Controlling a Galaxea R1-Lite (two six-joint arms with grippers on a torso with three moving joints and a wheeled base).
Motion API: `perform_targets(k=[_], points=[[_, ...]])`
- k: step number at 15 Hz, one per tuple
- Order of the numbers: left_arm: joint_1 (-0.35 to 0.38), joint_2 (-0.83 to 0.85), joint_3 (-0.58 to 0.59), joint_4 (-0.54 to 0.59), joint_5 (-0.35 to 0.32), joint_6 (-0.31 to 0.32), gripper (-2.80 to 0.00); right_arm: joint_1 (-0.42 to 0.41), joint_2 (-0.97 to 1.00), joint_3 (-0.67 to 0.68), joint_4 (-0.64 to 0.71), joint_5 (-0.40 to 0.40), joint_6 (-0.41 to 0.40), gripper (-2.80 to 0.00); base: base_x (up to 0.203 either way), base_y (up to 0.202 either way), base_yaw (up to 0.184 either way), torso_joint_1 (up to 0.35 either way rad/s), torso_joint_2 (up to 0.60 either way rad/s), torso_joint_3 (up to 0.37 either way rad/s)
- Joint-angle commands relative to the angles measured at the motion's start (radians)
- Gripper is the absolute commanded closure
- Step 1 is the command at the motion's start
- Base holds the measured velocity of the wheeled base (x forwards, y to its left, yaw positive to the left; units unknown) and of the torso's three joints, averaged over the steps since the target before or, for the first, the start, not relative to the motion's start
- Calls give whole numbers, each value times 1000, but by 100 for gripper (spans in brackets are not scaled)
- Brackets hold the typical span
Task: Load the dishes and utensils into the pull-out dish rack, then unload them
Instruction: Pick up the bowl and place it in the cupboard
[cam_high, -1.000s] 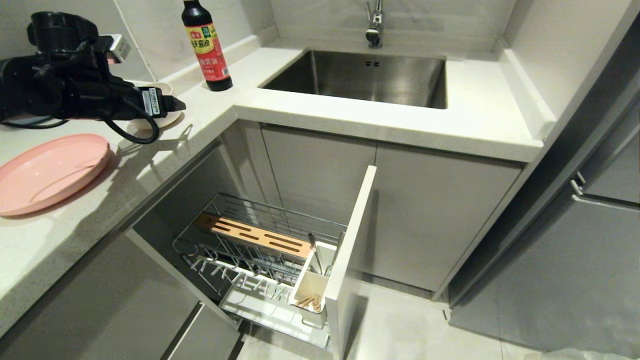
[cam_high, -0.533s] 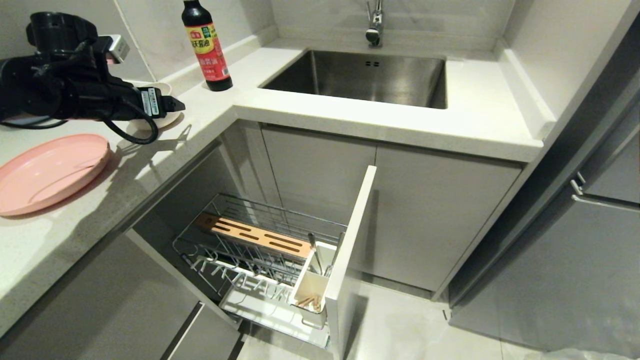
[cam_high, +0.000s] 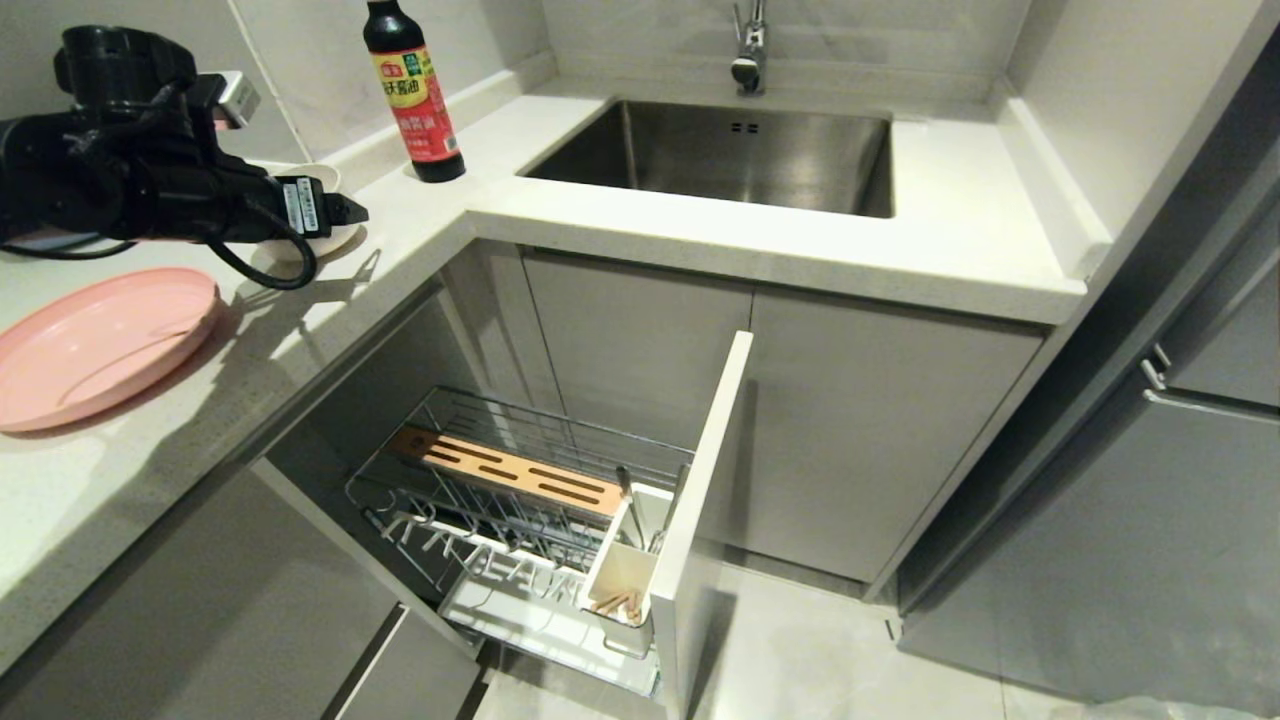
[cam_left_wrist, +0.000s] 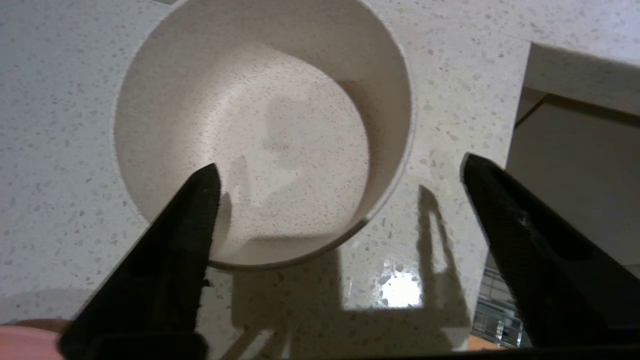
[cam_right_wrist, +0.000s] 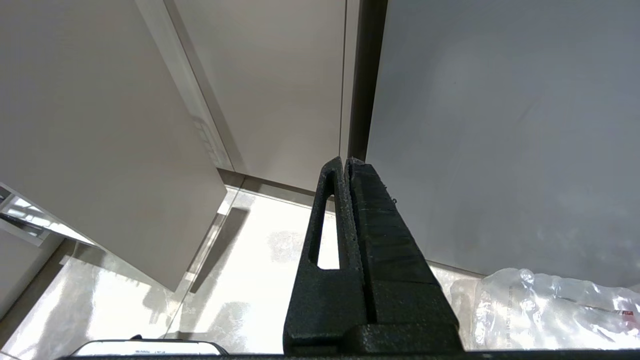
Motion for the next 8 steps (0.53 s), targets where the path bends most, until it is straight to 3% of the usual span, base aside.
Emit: perform_targets(k=[1, 8], points=[[1, 1, 0, -1, 1, -1, 0, 0, 0, 0, 0, 1, 0, 0, 0, 0, 0, 0, 0, 0], [1, 0, 0, 1, 0, -1, 0, 0, 0, 0, 0, 1, 0, 0, 0, 0, 0, 0, 0, 0]])
